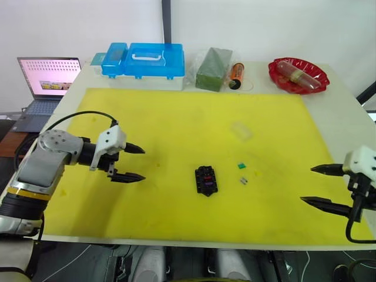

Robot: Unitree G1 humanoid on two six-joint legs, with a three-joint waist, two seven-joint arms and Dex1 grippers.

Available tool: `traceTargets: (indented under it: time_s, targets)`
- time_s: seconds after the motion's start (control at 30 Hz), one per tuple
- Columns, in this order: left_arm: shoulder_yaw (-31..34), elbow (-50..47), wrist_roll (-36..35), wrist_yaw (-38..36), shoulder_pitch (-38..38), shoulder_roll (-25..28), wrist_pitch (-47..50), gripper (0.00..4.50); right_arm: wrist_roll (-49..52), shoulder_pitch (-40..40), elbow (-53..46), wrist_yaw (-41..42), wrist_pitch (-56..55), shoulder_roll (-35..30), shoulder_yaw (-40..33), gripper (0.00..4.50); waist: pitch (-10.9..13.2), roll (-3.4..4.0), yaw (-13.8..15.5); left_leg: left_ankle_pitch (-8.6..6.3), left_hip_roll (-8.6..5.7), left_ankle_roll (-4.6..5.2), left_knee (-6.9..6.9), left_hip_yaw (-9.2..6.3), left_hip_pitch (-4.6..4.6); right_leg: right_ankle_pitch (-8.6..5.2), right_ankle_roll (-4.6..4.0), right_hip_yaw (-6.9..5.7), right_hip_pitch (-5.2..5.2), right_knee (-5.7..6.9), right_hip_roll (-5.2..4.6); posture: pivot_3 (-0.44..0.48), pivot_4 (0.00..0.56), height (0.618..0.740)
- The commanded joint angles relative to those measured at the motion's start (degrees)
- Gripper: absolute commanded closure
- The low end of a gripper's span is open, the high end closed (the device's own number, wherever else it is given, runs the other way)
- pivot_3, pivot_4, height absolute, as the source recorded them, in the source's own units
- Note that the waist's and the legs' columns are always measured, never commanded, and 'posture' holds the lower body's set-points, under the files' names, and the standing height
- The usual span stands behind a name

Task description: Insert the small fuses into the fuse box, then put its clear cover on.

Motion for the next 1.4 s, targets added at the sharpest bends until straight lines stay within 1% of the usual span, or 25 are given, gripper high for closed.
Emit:
traceTargets:
  time_s: [0.03, 0.17, 0.23, 0.3, 0.37, 0.5, 0.63, 0.77, 1.0, 1.17, 1.4]
  targets:
    - [-0.1, -3.8, -1.2, 0.2, -0.7, -1.6, 0.2, 0.0, 4.6, -6.0, 0.7, -2.6, 5.9, -2.4, 5.5, 0.04, 0.0, 0.06, 0.0, 0.0, 0.0, 0.0, 0.0, 0.01, -0.02, 0.01, -0.02, 0.01, -0.02, 0.0, -0.02, 0.0, 0.15, 0.74]
    - [-2.2, -4.6, -0.5, 0.0, -2.2, -4.5, 0.1, 0.0, 9.3, -18.7, 5.8, -3.5, 14.7, -4.9, 17.3, 0.04, 0.1, 0.09, 0.0, 0.0, 0.01, 0.0, -0.01, 0.0, -0.06, 0.01, -0.06, 0.01, -0.1, 0.0, -0.02, 0.0, 0.15, 0.74]
    - [-3.1, -4.7, 0.0, 0.3, -2.8, -5.7, -0.2, 0.0, 11.0, -24.8, 8.7, -4.0, 19.0, -4.6, 22.0, 0.04, 0.1, 0.1, 0.1, 0.0, 0.01, 0.0, -0.01, -0.02, -0.13, 0.01, -0.06, -0.01, -0.14, -0.02, -0.03, 0.0, 0.15, 0.74]
    - [-4.6, -5.4, 0.5, 0.8, -3.4, -7.7, -0.7, 0.0, 10.6, -32.1, 13.7, -3.4, 23.0, -3.8, 29.7, 0.04, 0.1, 0.1, 0.0, 0.0, 0.0, 0.0, 0.0, -0.03, -0.28, 0.02, -0.06, -0.01, -0.27, -0.02, -0.03, 0.0, 0.15, 0.74]
    - [-5.7, -6.0, 1.1, 1.1, -3.5, -9.2, -1.3, 0.0, 8.7, -36.2, 17.4, -2.0, 21.8, -3.2, 35.8, 0.04, 0.1, 0.1, 0.1, 0.0, -0.02, 0.0, 0.04, -0.01, -0.34, 0.04, -0.09, -0.01, -0.32, -0.03, -0.04, 0.0, 0.15, 0.74]
    - [-6.5, -6.5, 1.8, 2.3, -3.2, -10.9, -1.3, 0.0, 7.3, -42.6, 22.6, 0.1, 21.7, -1.2, 43.2, 0.95, 0.1, 0.12, 0.0, -0.02, -0.04, 0.04, 0.06, -0.03, -0.45, 0.07, -0.05, -0.04, -0.38, -0.06, -0.02, 0.0, 0.15, 0.74]
    - [-6.8, -6.8, 2.3, 3.0, -2.6, -11.4, -1.9, 0.0, 6.3, -46.5, 24.8, 1.4, 22.0, 0.0, 47.9, 2.35, 0.1, 0.16, 0.0, -0.02, -0.02, 0.04, 0.06, -0.01, -0.48, 0.16, 0.12, -0.05, -0.43, -0.03, 0.05, 0.0, 0.15, 0.74]
    - [-6.7, -7.7, 2.2, 3.3, -1.7, -11.4, -1.8, 0.0, 4.8, -49.6, 27.3, 1.9, 22.1, 2.5, 51.7, 2.35, 0.1, 0.16, -0.1, -0.02, 0.0, 0.04, 0.09, -0.02, -0.46, 0.17, 0.14, -0.07, -0.41, 0.0, 0.11, 0.0, 0.15, 0.74]
    - [-6.7, -8.5, 2.1, 3.8, -1.2, -11.4, -1.4, 0.0, 2.8, -51.9, 29.4, 2.6, 21.7, 5.4, 56.0, 2.35, 0.1, 0.17, 0.1, -0.02, -0.03, 0.05, 0.12, 0.0, -0.48, 0.21, 0.2, -0.07, -0.4, 0.0, 0.11, 0.0, 0.15, 0.74]
    - [-6.8, -9.1, 2.0, 4.3, -0.9, -11.6, -1.2, 0.0, 1.1, -52.6, 32.0, 3.6, 20.8, 6.2, 57.6, 2.35, 0.1, 0.17, 0.1, -0.02, -0.04, 0.04, 0.12, 0.0, -0.48, 0.22, 0.22, -0.08, -0.4, 0.01, 0.14, 0.0, 0.15, 0.74]
    - [-6.8, -9.7, 2.0, 4.9, -0.6, -11.7, -0.9, 0.0, 0.1, -52.2, 32.8, 4.7, 20.7, 6.4, 58.8, 2.35, 0.1, 0.17, 0.1, -0.01, -0.03, 0.04, 0.13, 0.0, -0.47, 0.23, 0.25, -0.09, -0.4, 0.02, 0.19, 0.0, 0.15, 0.74]
